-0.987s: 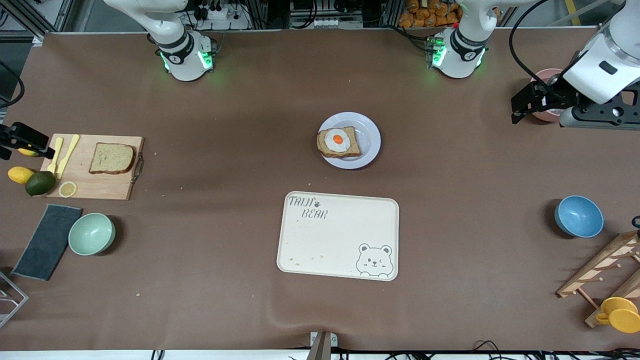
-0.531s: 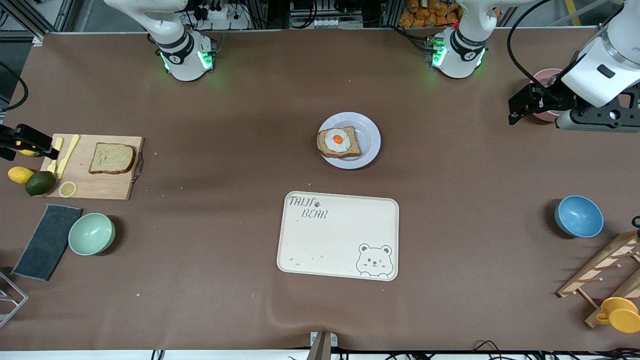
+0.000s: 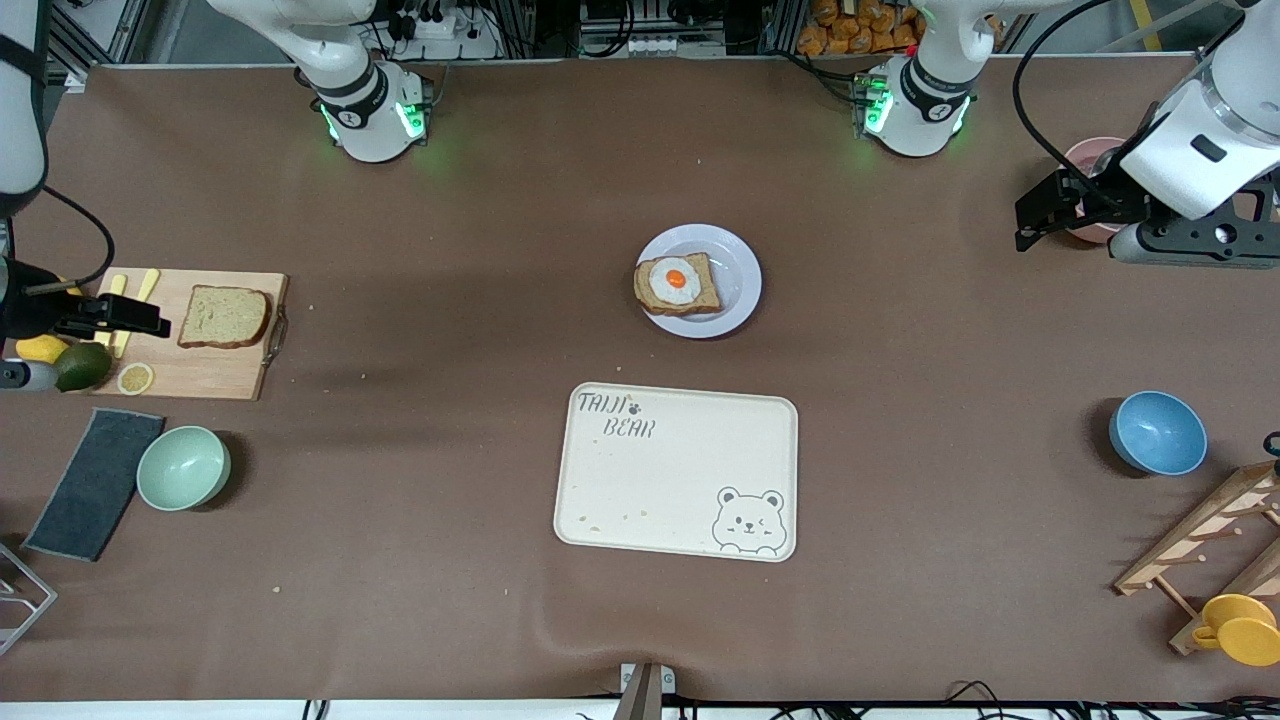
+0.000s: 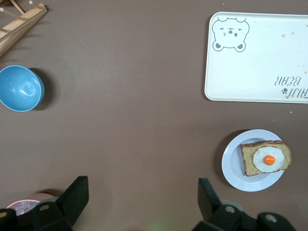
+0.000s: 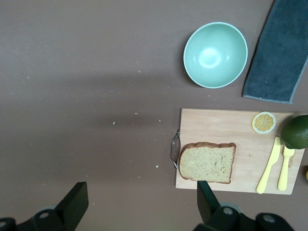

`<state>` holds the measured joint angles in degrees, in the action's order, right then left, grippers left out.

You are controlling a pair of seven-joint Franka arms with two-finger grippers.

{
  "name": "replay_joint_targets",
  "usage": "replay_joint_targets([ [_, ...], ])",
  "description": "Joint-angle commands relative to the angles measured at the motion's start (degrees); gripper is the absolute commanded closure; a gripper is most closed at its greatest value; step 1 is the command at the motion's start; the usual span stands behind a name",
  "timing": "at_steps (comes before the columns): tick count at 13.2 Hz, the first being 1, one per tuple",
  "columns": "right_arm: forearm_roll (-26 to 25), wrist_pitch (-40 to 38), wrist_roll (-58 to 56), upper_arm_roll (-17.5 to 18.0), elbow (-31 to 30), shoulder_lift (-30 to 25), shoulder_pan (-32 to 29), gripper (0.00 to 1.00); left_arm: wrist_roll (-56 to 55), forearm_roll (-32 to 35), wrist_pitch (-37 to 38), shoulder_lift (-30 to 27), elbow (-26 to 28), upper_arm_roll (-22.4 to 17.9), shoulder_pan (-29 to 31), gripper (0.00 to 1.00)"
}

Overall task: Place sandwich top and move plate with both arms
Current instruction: 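Lower the right gripper and grasp the bread slice's crust edge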

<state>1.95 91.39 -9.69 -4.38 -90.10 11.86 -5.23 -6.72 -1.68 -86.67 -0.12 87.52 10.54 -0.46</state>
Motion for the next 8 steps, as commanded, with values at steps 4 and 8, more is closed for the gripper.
replay_joint_targets([
  [4,0.77,1.06,-2.95,0.60,-8.15,0.10,-6.97,0.00,-0.92,-0.87,-0.25,0.47,-0.16,0.18,0.28,0.00],
  [8,1.65,11.07,-12.52,0.60,-17.11,0.36,-14.08,0.00,-0.92,-0.78,-0.34,0.47,-0.25,0.09,0.28,0.00],
])
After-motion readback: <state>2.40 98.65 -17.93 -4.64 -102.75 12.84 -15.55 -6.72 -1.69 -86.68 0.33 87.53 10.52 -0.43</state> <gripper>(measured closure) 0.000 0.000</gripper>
